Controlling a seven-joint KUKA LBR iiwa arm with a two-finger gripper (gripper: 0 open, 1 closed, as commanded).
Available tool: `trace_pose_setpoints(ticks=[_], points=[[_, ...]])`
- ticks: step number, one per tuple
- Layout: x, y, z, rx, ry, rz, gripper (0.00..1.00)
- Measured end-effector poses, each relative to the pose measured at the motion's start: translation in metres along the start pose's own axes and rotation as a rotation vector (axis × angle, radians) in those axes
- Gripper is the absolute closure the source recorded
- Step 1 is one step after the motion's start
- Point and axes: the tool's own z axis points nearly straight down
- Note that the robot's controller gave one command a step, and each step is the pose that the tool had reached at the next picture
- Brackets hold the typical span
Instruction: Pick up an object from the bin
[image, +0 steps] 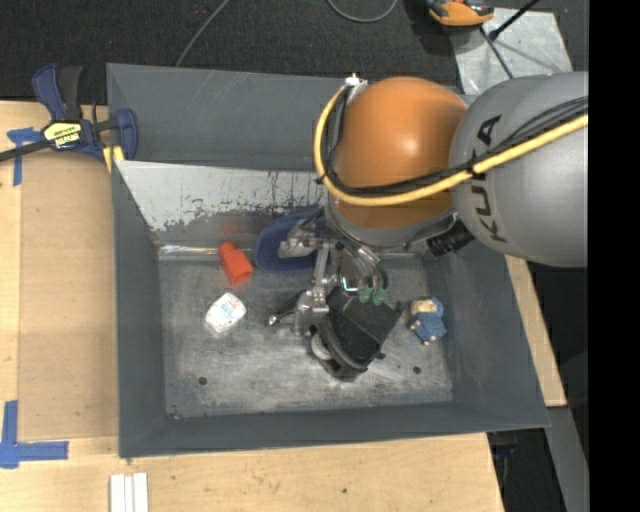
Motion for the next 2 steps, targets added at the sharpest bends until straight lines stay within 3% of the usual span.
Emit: trace_pose_setpoints(ticks=[1, 2], points=[[-0.0375, -0.0828, 0.1319, -0.008, -0.010, 0.044, 0.00], [-0.0348, -0.0825, 0.1339, -0.010, 0.005, 0.047, 1.00]])
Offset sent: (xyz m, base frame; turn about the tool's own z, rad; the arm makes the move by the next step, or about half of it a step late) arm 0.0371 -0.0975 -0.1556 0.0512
